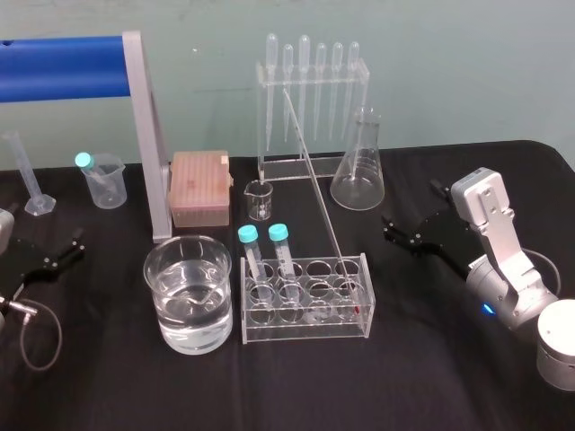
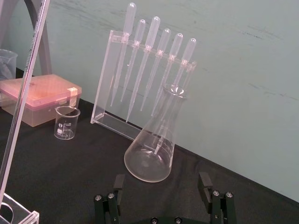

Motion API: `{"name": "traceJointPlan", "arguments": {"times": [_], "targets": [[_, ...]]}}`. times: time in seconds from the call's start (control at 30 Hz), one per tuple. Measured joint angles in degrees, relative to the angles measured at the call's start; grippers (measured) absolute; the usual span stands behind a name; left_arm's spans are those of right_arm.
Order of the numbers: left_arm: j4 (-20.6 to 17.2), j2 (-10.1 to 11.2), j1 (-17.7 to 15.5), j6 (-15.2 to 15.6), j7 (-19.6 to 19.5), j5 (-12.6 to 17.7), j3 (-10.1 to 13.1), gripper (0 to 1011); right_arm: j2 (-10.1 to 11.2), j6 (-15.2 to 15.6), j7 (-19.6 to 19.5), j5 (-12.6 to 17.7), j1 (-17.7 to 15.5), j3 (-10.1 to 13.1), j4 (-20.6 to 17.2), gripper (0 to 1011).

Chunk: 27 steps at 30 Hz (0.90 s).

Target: Hold the thermometer with one hand and immerse one end into the beaker, then reinsert it into the test tube rack.

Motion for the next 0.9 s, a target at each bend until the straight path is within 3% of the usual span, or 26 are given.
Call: {"name": "traceJointPlan", "arguments": {"times": [0.9], "targets": [[0.00,0.00,0.00,0.00,0.00,0.00,0.00,1008,0.01,0.01,0.01,0.01,0.00,0.00,0.00,1002]]}}
